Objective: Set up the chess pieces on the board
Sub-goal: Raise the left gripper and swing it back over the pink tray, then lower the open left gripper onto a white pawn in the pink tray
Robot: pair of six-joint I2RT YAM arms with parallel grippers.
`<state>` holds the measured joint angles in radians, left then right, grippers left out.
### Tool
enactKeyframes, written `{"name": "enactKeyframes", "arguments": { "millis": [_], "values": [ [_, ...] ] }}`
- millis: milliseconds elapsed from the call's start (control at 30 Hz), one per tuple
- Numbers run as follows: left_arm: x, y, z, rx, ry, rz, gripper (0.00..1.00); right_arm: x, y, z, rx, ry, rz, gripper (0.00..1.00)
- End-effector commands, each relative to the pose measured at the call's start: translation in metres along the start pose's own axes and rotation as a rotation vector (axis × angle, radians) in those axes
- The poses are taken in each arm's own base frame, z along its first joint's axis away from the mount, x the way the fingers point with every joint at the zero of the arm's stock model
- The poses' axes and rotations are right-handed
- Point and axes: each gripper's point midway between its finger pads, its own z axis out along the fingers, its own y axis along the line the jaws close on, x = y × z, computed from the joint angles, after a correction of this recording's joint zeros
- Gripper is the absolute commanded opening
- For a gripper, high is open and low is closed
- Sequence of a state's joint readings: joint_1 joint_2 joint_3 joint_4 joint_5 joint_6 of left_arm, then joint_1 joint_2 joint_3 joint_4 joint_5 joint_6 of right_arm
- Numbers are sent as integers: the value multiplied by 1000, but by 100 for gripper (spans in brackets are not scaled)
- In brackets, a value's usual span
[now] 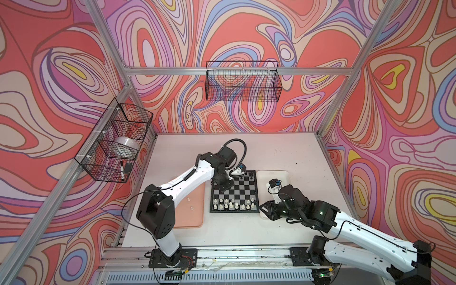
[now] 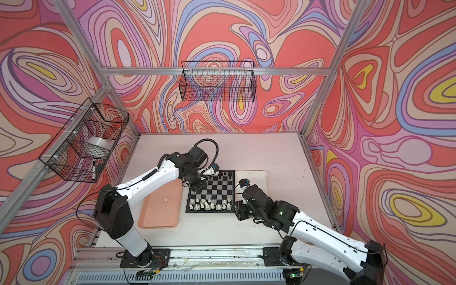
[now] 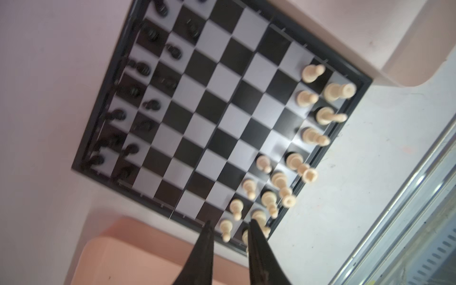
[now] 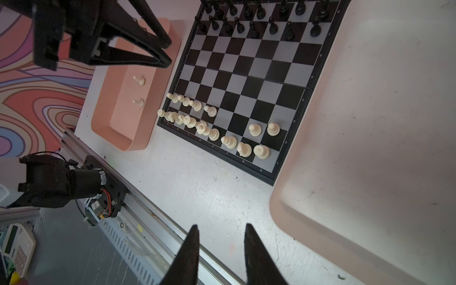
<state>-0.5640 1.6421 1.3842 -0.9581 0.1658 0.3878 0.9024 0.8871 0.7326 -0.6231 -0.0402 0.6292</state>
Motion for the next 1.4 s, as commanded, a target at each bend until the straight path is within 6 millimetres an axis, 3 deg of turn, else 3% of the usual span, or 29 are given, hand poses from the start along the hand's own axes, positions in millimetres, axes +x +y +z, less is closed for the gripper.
{"name": "enactKeyframes", "arguments": {
  "millis": [0,200,400,767,967,1367],
  "values": [
    [48,18,-17,0,32,-131,26,-11,5,-5,-2,-27,-17,31],
    [120,48,-21,-78,51,-303,25,-14,18,5,-49,-5,-45,31],
    [159,61,-1,-89,84,-405,24,-13,22,23,-51,41,-70,31],
    [178,85,21,-136,111,-442,24,-10,40,25,-151,65,-81,31],
    [179,83,33,-92,126,-450,24,-8,50,24,-211,79,-87,31],
    [183,83,47,-71,152,-445,23,-9,48,28,-190,81,-92,31]
  ]
}}
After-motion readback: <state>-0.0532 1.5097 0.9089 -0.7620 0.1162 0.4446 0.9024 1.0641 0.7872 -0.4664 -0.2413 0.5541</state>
